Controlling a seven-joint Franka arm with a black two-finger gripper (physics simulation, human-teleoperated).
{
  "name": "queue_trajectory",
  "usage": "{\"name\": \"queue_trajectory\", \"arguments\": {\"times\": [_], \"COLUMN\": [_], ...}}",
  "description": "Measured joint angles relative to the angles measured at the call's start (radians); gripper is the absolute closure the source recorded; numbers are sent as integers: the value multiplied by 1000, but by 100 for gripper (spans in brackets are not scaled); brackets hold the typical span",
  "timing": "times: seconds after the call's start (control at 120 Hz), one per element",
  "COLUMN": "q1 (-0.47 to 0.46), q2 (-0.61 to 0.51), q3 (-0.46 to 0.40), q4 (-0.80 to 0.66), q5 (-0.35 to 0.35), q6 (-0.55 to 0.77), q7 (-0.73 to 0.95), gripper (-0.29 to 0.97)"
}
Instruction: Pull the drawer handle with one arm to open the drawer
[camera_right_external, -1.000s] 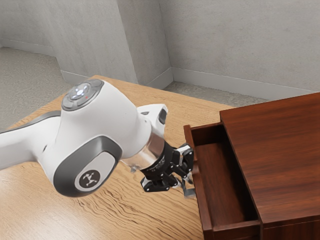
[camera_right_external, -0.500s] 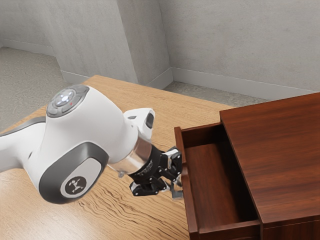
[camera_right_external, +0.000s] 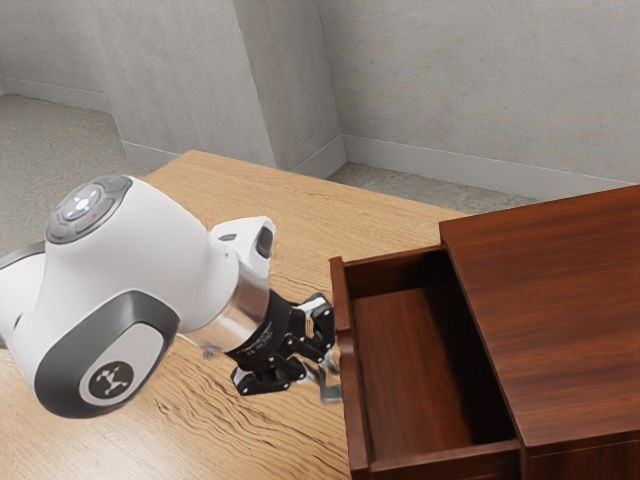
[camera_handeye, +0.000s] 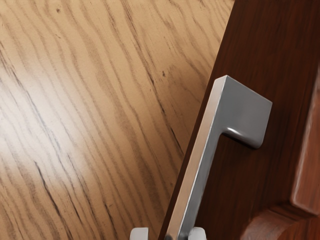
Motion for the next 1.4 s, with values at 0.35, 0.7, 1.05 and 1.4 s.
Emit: {"name": "queue_trajectory", "arguments": {"times": [0.35, 0.7, 1.05, 1.4], "q1": [1, 0, 0, -1], "q2": [-57, -105, -131, -139], "q3": [23, 40, 58, 76], "q4": [-53, -94, -117, -119], "q5": [-1, -1, -1, -6], "q6": [-1, -6, -8, -4], "q7": [0, 1, 2, 8], "gripper": [75, 74, 75, 48]}}
